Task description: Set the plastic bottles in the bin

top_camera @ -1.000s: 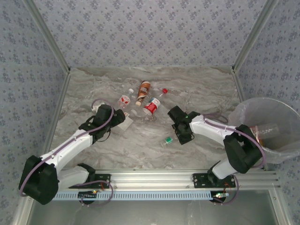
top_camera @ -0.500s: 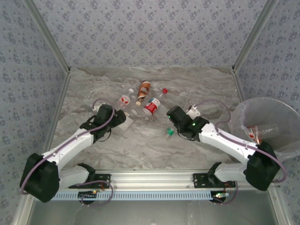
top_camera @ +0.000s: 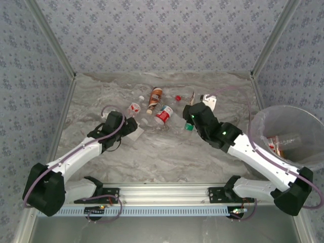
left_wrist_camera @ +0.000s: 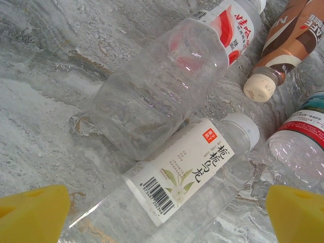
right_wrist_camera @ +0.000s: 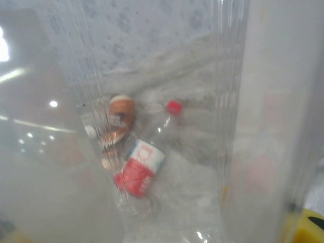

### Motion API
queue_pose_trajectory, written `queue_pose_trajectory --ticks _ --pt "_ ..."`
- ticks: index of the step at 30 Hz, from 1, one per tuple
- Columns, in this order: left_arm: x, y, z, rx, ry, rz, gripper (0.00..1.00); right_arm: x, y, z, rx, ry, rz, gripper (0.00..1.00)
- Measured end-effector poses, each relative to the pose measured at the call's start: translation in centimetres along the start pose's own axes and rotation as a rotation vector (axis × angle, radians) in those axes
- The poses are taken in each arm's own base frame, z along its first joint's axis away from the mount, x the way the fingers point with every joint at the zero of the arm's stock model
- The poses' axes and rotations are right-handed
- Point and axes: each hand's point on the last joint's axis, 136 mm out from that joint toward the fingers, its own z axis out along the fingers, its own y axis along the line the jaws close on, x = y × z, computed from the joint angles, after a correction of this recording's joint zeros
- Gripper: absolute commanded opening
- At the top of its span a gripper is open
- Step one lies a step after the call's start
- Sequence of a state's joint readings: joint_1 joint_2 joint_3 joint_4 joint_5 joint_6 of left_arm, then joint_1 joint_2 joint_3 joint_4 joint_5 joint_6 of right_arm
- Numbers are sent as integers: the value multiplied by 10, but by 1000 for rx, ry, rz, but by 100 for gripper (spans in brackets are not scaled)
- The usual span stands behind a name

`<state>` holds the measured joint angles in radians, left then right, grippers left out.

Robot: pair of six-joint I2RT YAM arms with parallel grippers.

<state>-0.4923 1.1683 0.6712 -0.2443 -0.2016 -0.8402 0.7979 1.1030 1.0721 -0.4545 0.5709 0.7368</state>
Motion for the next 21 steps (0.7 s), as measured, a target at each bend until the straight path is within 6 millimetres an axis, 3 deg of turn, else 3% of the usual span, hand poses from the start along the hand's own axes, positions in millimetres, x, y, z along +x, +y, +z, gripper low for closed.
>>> queue_pose_trajectory --ticks 4,9,14,21 --pt "0 -2 2 2 3 0 99 -35 3 -17 -2 -82 -73 50" --pt "-1 -4 5 -1 12 3 99 -74 -7 -39 44 -162 -128 51" --pt "-5 -12 5 13 10 1 99 -114 -57 -74 140 -262 -84 51" --pt "-2 -14 11 12 31 3 100 -147 -117 -124 255 -365 13 50"
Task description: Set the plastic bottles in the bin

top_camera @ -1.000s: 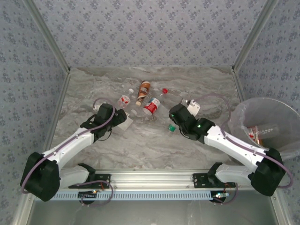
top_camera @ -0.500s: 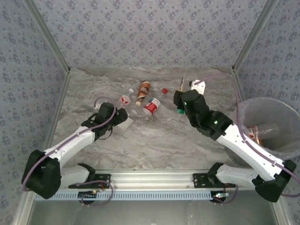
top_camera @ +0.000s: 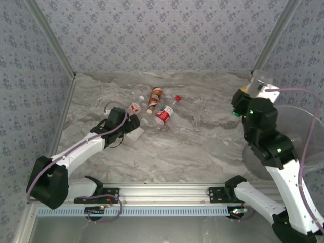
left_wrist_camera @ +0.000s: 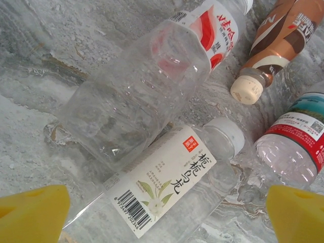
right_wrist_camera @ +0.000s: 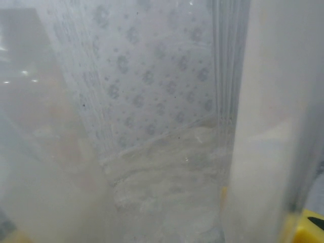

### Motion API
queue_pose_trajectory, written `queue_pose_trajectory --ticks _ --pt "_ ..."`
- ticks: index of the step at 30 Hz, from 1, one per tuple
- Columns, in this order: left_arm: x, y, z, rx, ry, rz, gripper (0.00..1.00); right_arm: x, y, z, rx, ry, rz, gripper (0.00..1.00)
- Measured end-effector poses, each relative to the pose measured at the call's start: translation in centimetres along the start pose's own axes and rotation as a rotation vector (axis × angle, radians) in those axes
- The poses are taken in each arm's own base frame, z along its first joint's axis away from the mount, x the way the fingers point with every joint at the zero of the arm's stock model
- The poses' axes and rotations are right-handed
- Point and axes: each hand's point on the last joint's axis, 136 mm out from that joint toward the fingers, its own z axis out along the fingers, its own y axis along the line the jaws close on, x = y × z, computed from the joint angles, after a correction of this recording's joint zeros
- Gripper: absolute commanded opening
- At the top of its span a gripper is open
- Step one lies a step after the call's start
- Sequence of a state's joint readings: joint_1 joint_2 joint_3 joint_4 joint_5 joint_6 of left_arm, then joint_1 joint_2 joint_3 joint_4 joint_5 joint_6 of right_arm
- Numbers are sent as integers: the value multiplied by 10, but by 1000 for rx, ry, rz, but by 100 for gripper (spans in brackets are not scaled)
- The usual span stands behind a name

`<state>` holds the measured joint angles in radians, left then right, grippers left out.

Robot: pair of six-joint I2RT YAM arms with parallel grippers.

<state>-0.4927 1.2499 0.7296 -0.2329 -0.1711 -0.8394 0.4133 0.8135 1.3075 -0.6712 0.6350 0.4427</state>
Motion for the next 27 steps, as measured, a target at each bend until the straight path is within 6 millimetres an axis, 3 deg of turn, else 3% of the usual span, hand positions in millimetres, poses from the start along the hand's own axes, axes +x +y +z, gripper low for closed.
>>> queue_pose_trajectory --ticks 4,19,27 --pt "2 -1 3 -2 12 2 99 -15 -26 -7 78 -20 0 50" --pt "-1 -4 2 5 9 0 99 -39 -91 -12 390 -53 -129 50" --pt "-6 -10 2 13 4 -2 100 -40 -136 -12 571 -61 -106 53"
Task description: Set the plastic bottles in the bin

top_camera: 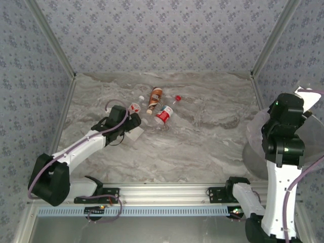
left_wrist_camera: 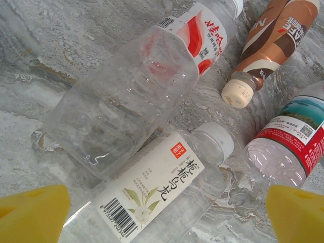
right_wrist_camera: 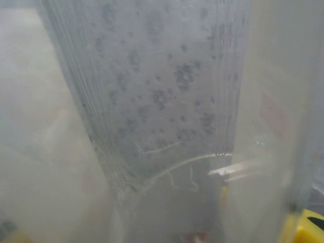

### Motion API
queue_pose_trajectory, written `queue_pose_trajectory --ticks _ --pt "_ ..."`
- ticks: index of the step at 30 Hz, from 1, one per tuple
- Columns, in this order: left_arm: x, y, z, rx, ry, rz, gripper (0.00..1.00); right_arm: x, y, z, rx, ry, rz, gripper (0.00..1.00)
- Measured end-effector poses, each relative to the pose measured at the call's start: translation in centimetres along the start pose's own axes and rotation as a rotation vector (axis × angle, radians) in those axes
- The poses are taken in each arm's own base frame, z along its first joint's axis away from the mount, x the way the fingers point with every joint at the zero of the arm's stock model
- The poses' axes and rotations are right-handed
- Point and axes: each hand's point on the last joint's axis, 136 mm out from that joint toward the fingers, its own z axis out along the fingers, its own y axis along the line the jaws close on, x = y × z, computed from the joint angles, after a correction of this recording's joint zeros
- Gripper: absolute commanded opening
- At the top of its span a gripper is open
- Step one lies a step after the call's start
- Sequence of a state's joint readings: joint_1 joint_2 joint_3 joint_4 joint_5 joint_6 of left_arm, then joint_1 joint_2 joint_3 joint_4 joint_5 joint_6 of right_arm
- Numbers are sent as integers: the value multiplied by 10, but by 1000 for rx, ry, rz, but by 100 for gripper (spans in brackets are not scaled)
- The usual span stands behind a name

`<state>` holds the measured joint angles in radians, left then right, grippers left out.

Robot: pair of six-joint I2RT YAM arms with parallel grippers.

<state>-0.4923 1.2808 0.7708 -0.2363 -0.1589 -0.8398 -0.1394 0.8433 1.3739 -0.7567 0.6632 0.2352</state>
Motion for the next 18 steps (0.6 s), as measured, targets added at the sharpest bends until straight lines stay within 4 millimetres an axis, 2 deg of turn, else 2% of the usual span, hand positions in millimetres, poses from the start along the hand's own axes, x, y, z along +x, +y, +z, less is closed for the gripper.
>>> queue_pose_trajectory --ticks 5,11,14,18 --pt "1 -3 4 -1 16 2 100 24 -22 23 78 73 59 54" --pt "1 -3 5 -6 22 -2 99 54 -37 48 116 178 141 56" --pt "3 -1 4 -16 27 -6 99 69 -39 56 107 228 172 62" --pt "3 3 4 -31 29 -10 100 78 -36 57 81 265 208 75"
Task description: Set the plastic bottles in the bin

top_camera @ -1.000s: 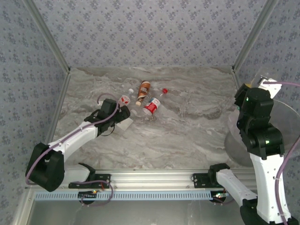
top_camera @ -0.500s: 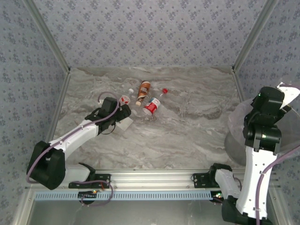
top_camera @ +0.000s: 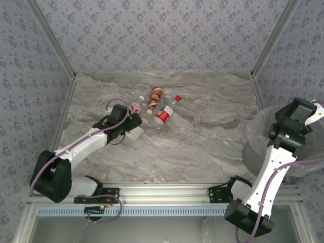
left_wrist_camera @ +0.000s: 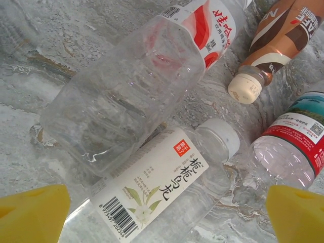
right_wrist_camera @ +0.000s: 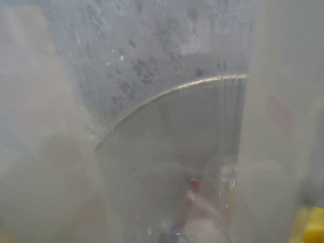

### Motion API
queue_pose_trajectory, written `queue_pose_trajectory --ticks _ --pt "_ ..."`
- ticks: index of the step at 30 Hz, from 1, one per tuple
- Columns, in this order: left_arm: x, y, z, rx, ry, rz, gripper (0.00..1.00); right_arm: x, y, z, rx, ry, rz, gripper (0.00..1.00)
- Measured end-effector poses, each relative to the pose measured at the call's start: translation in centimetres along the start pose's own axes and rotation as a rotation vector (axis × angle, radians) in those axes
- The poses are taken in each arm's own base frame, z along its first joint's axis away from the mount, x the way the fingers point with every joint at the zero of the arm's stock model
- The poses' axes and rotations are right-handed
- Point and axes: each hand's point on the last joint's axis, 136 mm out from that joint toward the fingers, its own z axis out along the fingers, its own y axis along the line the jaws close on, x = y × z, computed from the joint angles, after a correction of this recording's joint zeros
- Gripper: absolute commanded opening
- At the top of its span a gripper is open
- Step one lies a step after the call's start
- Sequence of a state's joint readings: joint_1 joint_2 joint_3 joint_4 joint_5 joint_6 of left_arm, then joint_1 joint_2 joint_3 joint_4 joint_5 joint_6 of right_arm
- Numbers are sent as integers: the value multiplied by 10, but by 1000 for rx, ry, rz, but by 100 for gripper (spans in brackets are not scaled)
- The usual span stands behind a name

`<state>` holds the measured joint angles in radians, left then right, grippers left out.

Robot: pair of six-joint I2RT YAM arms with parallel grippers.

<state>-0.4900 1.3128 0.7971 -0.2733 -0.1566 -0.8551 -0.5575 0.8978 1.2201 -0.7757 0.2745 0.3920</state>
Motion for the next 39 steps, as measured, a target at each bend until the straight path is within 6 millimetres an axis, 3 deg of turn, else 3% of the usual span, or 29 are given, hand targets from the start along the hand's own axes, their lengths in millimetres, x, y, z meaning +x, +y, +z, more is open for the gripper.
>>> queue_pose_trajectory --ticks 8,15,19,24,32,36,39 --pt "-10 16 1 -53 -24 -54 100 4 6 -2 -40 21 36 90" --pt "-14 23 1 -70 -28 -68 99 6 5 -3 -39 28 35 99" --pt "-12 25 1 -78 -21 -69 99 4 13 -8 -81 35 26 100" --pt "-13 25 4 -71 -10 -79 99 8 50 -28 -264 45 -33 100" --pt "-11 11 15 28 16 -93 99 26 129 -92 -659 29 -197 100" --pt "-9 10 17 42 19 -91 99 35 154 -103 -748 43 -259 100" --pt "-3 21 20 7 19 -89 99 42 168 -103 -782 63 -287 100"
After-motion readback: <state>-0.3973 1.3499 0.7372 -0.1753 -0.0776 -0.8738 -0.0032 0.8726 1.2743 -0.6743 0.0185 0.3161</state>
